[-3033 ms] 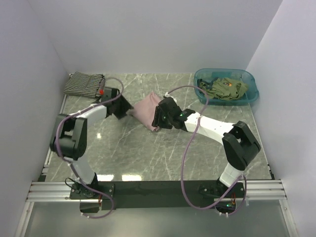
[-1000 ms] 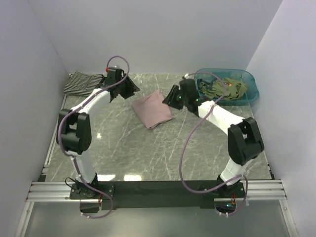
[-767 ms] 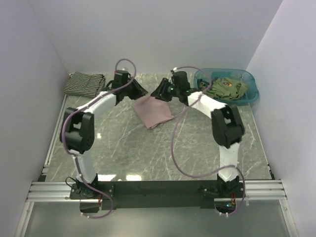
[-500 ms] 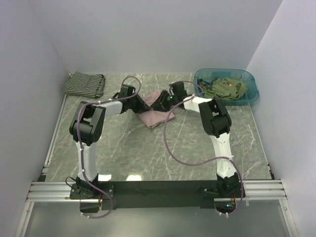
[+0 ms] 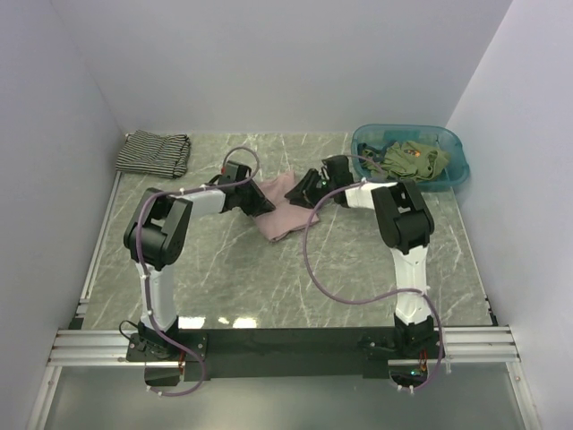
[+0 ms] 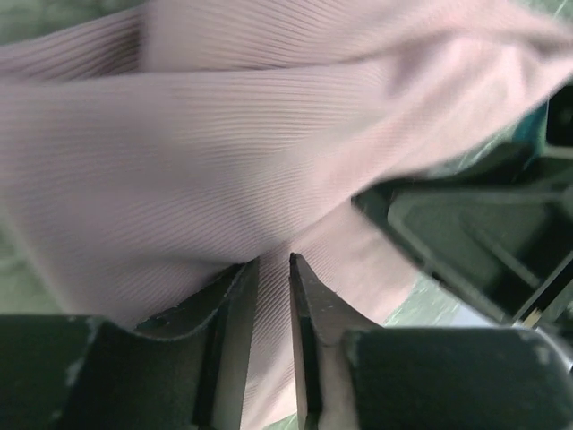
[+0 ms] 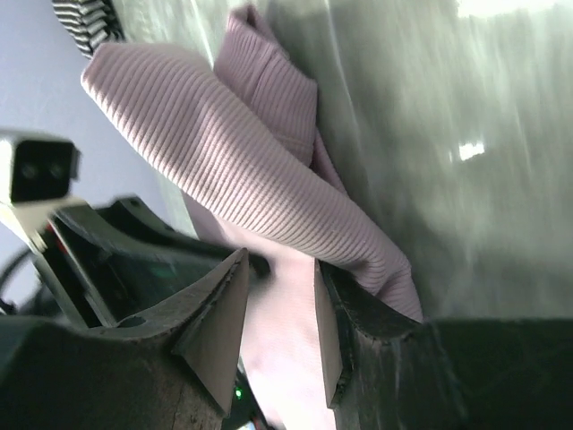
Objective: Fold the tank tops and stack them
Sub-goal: Fold the tank top, then neatly place the folded tank top to the corner
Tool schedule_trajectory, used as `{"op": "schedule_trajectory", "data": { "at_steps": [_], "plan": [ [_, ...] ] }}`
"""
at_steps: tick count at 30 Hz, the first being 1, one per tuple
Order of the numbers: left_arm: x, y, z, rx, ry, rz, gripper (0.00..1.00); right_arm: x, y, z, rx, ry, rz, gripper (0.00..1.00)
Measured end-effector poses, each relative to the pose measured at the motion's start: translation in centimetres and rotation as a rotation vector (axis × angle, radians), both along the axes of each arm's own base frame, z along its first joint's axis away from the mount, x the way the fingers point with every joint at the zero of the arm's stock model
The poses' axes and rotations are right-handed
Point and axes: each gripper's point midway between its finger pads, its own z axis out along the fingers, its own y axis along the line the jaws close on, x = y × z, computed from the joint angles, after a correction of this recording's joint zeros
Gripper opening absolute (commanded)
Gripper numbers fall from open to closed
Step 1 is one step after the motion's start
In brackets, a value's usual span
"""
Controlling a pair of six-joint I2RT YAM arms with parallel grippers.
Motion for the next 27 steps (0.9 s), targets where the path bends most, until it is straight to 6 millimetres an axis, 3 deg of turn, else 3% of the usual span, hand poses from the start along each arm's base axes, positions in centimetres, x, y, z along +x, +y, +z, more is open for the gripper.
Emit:
{"op": "schedule_trajectory", "data": {
  "at_steps": [5, 9, 11, 14, 17, 21, 25, 27],
  "plan": [
    [-0.6, 0.9, 1.0, 0.032, 0.002, -0.019, 0.51, -3.7, -0.9, 0.1, -0.023, 0.018, -0.010, 0.43],
    [0.0, 2.9, 3.7, 0.064, -0.036, -0.019, 0.61, -6.4, -1.5, 0.0, -0.032, 0.036, -0.021, 0.43],
    [0.6, 4.6, 5.5, 0.085, -0.065, 0.008, 0.68, -6.8, -1.6, 0.0, -0.034, 0.041, -0.027, 0.42],
    [0.9, 7.3, 8.1, 0.111, -0.100, 0.063, 0.69, -6.9, -1.6, -0.1, -0.036, 0.041, -0.029, 0.42],
    [0.8, 9.1, 9.1, 0.117, -0.131, 0.088, 0.72, -6.9, -1.7, -0.1, -0.041, 0.043, -0.030, 0.42],
    [-1.5, 8.7, 6.1, 0.087, -0.072, 0.017, 0.75, -6.7, -1.8, -0.1, -0.061, 0.044, -0.029, 0.41],
    [-3.8, 7.2, 0.9, 0.025, 0.038, -0.079, 0.77, -6.6, -1.8, -0.1, -0.077, 0.041, -0.026, 0.41],
    [-4.3, 6.2, 0.9, -0.041, 0.039, -0.117, 0.78, -6.6, -1.9, -0.2, -0.083, 0.041, -0.024, 0.41]
  ]
}}
